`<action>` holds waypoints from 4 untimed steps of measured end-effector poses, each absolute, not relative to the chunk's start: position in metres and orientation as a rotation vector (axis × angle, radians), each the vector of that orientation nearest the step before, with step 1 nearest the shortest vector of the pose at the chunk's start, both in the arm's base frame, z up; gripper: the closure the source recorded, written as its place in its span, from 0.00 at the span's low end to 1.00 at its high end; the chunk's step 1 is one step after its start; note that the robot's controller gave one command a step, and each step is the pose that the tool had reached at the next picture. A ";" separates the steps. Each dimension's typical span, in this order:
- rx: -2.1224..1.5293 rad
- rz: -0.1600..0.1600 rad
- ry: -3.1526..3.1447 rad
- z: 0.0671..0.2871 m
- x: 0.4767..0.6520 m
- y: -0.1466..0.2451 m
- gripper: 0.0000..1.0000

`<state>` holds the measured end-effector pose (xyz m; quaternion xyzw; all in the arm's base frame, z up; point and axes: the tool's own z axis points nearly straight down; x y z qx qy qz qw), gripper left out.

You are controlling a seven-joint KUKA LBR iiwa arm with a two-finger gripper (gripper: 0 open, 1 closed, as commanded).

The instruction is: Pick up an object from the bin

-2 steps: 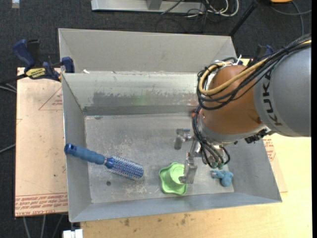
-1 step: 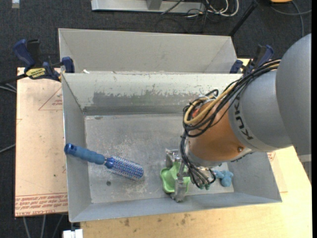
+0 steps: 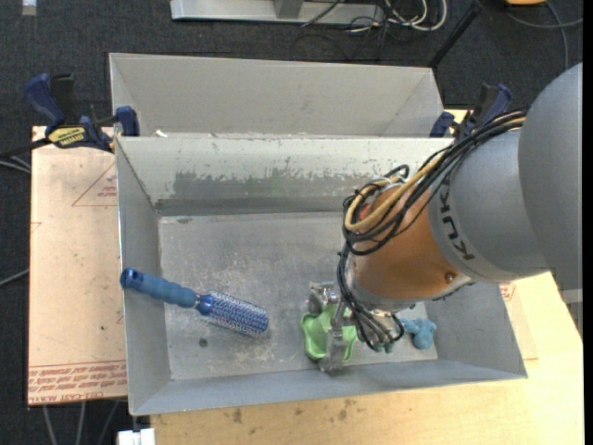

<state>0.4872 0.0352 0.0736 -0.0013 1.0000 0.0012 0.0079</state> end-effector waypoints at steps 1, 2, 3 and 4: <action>-0.046 0.003 3.131 0.147 0.509 0.043 1.00; -0.047 0.001 3.140 0.143 0.506 0.042 0.00; 0.109 -0.001 3.129 0.173 0.574 -0.002 0.00; 0.191 -0.004 3.142 0.103 0.551 -0.076 0.00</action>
Offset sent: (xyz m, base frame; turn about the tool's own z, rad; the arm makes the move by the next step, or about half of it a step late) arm 0.0183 0.0063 0.0696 -0.0271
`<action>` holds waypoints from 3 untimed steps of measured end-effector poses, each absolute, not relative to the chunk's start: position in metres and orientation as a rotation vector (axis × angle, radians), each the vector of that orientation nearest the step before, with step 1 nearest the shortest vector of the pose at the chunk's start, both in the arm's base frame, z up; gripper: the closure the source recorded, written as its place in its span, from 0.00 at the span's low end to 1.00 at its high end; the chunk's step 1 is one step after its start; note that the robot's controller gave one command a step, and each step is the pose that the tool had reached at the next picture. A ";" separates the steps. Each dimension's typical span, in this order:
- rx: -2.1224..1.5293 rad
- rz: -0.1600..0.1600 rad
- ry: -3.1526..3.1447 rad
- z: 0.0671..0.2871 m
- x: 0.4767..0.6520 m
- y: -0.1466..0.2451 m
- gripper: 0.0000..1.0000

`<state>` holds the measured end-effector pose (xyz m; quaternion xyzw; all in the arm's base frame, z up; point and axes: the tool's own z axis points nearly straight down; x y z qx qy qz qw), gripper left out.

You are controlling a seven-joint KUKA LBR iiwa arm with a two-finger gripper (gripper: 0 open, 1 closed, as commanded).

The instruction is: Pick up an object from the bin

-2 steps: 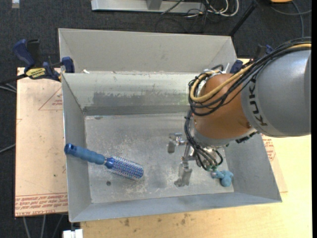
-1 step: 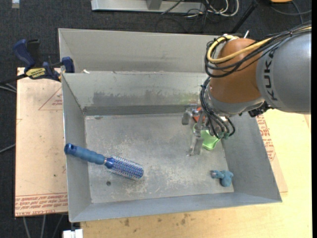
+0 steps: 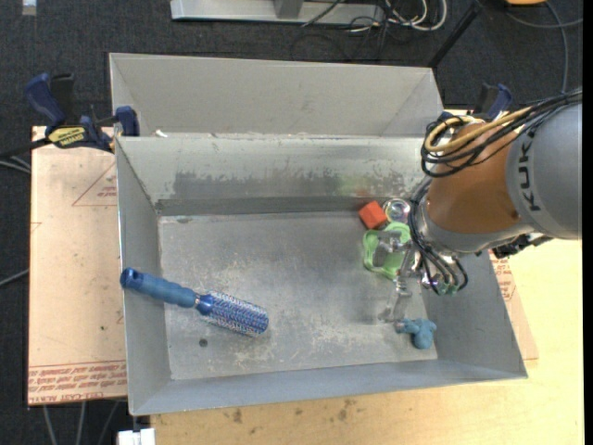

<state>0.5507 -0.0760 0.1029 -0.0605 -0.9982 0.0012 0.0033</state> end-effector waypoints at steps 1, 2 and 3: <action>-0.053 0.002 -3.139 0.094 0.524 -0.133 0.00; 0.326 0.001 -3.136 0.071 0.488 -0.114 0.00; 0.068 0.000 -3.145 0.070 0.499 -0.147 0.00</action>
Offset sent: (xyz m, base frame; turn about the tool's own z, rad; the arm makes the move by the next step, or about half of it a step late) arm -0.0252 -0.0534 -0.0078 -0.0945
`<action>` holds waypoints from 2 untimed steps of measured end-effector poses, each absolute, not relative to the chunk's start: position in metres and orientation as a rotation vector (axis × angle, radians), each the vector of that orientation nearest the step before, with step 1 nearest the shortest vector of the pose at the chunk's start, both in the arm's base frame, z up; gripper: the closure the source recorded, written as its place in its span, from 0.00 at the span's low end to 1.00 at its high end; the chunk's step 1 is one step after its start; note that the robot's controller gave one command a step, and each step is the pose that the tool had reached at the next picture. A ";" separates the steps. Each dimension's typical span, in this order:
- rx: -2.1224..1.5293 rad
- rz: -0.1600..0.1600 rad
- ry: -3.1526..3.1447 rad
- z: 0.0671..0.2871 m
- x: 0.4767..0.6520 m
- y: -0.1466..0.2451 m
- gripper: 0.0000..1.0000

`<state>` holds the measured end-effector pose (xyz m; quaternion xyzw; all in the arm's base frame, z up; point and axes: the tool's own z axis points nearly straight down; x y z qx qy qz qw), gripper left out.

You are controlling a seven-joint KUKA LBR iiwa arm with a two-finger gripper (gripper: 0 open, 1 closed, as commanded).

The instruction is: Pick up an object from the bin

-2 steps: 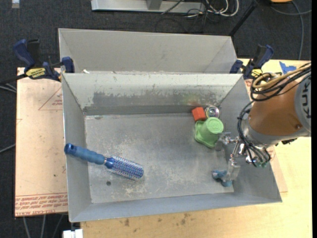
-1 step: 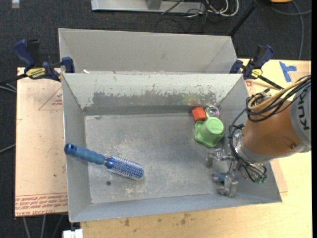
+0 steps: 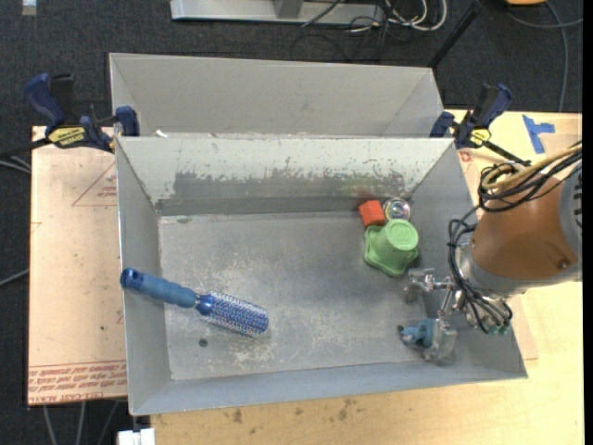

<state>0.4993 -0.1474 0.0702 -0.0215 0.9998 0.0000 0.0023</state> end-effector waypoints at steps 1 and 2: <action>-0.070 0.001 3.137 0.070 0.499 -0.147 1.00; -0.159 0.001 3.136 0.070 0.479 -0.150 1.00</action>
Offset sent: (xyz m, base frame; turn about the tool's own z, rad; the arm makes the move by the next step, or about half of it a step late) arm 0.0000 0.0000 0.0000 0.0000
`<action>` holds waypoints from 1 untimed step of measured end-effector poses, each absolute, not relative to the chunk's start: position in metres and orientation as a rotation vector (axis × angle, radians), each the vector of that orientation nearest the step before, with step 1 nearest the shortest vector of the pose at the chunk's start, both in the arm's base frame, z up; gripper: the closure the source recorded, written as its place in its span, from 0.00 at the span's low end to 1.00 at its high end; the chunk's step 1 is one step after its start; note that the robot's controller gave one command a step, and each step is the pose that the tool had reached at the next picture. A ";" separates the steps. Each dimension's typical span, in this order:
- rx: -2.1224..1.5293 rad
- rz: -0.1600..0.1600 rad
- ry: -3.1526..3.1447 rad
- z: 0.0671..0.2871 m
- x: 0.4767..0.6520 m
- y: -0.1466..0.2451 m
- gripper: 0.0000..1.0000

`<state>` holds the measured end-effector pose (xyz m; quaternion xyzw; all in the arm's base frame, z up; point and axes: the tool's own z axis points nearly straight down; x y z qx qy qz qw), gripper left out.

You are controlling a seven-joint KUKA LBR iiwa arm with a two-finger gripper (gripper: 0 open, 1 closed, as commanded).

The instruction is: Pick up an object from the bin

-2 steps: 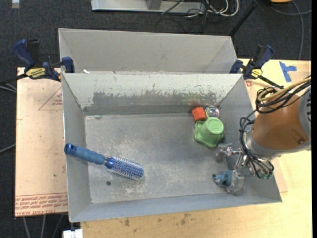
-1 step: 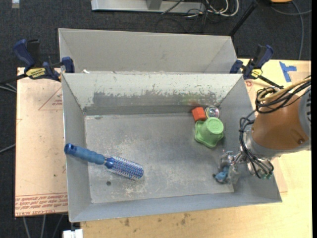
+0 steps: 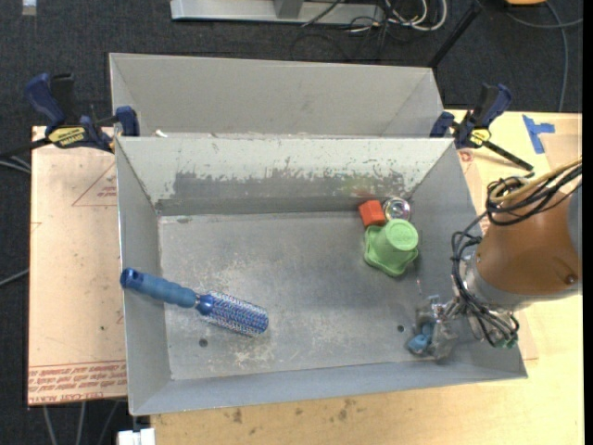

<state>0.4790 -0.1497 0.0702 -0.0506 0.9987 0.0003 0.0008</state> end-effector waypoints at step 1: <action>-0.199 -0.004 3.124 0.223 0.487 -0.121 1.00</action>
Offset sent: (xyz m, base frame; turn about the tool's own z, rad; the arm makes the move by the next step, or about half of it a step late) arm 0.0057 0.0283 0.1488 -0.0237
